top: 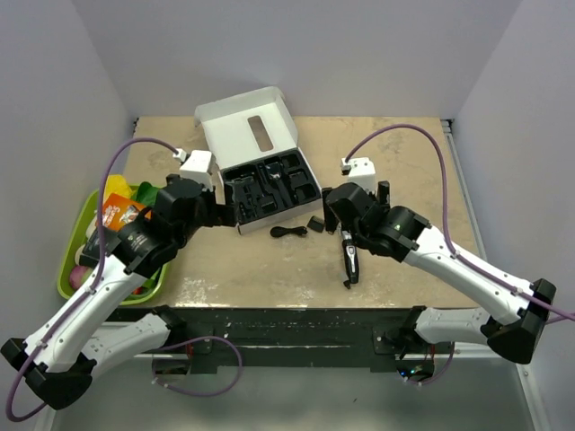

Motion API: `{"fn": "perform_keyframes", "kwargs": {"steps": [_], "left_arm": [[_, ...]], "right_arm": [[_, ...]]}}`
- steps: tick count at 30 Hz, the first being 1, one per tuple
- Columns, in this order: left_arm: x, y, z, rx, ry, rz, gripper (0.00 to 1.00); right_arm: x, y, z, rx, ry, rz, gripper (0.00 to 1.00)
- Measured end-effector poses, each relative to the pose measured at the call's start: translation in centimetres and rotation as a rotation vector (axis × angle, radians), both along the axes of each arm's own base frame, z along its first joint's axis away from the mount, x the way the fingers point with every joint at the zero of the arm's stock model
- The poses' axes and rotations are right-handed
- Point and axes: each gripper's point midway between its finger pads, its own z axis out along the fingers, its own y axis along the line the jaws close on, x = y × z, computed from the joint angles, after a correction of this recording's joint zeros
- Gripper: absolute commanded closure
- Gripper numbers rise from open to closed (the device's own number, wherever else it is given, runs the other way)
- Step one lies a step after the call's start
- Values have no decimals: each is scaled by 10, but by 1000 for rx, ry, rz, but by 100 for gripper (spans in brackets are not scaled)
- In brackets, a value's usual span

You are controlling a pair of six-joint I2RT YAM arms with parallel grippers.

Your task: Sort the hair-cutting tools

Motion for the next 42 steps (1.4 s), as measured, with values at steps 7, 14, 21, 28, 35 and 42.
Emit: {"fn": "perform_keyframes", "kwargs": {"steps": [7,14,21,28,35,42], "left_arm": [[-9,-5,-21,5,51,-49,1],[-21,-8,-53,9,108,-97,2],[-27,-17,-62,-16,129,-151,3],[-26,-26,-57,-48,114,-184,3],[-26,-30,-56,-58,111,-198,3],[-25,-32,-58,-57,118,-208,3]], "right_arm": [[-11,-1,-41,-31,108,-5,1],[-27,-10,-107,-12,284,37,1],[-13,-29,-137,48,340,7,2],[1,-13,-161,91,395,45,6],[-2,-16,-188,59,481,24,11],[-5,-25,-211,21,555,-21,16]]}}
